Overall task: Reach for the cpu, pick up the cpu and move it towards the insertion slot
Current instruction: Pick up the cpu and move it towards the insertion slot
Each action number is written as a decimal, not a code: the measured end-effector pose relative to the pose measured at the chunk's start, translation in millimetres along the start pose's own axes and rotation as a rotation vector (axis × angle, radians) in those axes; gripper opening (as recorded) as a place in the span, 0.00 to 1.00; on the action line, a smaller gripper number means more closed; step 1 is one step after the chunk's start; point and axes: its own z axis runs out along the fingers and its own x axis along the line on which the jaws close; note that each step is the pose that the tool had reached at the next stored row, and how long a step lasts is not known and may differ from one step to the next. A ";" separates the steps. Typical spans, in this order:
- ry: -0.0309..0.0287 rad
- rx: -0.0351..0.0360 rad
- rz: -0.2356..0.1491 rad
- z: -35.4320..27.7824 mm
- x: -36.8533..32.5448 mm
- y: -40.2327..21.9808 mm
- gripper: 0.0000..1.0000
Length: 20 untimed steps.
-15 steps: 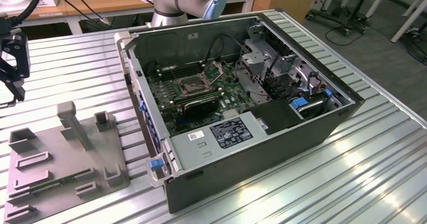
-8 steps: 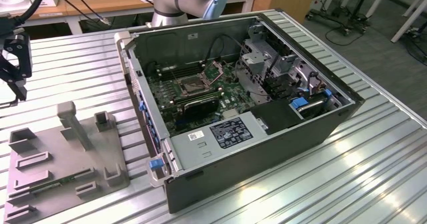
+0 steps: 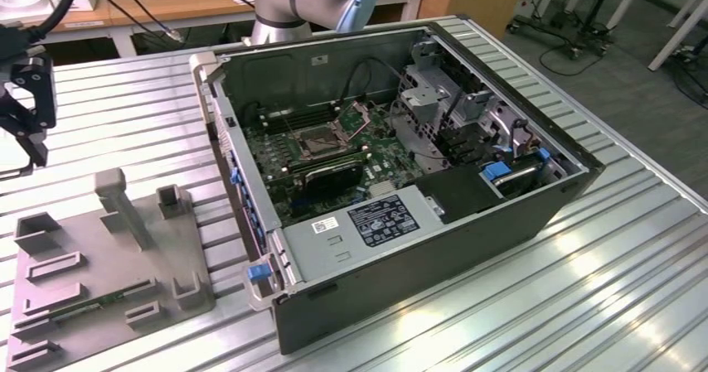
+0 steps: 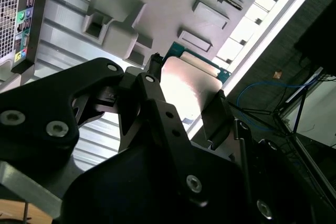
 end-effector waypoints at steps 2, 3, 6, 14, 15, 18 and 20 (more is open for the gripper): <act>0.0000 0.0000 0.000 0.0 -0.9 0.1 0.55; 0.0000 0.0000 0.000 0.0 -1.4 0.1 0.55; 0.0000 0.0000 0.000 0.0 -2.7 0.1 0.55; 0.0000 0.0000 0.000 -0.1 -6.7 0.2 0.55; 0.0000 0.0000 0.000 -0.1 -7.2 0.3 0.55; 0.0000 0.0000 0.000 -0.2 -8.9 0.4 0.55; -0.0001 -0.0001 0.000 -0.1 -9.9 0.4 0.55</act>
